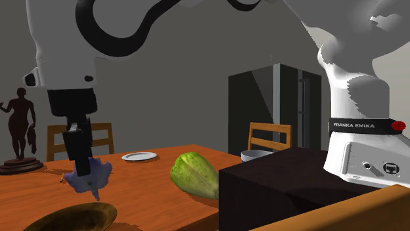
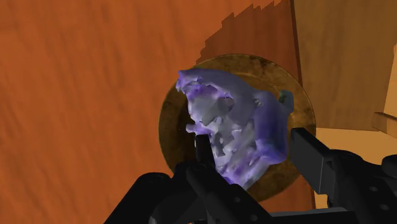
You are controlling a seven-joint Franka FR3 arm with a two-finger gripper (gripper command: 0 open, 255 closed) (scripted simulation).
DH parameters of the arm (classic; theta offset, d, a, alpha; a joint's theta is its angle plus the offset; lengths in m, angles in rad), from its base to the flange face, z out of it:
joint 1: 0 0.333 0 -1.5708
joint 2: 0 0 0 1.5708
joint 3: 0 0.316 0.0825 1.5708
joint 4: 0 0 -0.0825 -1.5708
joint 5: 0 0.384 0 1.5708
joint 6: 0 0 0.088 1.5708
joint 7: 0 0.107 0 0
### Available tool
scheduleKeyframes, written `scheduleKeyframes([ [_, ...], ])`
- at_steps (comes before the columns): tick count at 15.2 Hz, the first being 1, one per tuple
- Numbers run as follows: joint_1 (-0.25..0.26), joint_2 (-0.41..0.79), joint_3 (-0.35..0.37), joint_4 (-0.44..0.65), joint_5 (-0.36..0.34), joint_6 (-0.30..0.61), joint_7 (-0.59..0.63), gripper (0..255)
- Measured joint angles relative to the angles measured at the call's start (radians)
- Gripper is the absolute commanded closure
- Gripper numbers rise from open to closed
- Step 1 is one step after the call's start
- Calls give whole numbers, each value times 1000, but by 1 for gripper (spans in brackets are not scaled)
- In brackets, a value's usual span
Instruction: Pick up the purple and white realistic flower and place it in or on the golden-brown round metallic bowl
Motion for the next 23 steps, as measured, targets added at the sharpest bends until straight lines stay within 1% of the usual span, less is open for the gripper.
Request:
scheduleKeyframes([
  [11,25,107,-36,27,-44,76,37,255],
  [15,38,147,-46,53,-57,101,48,255],
  [21,42,155,-47,59,-60,108,51,255],
  [22,43,158,-46,64,-59,104,50,0],
  [23,42,164,-49,69,-58,99,48,0],
])
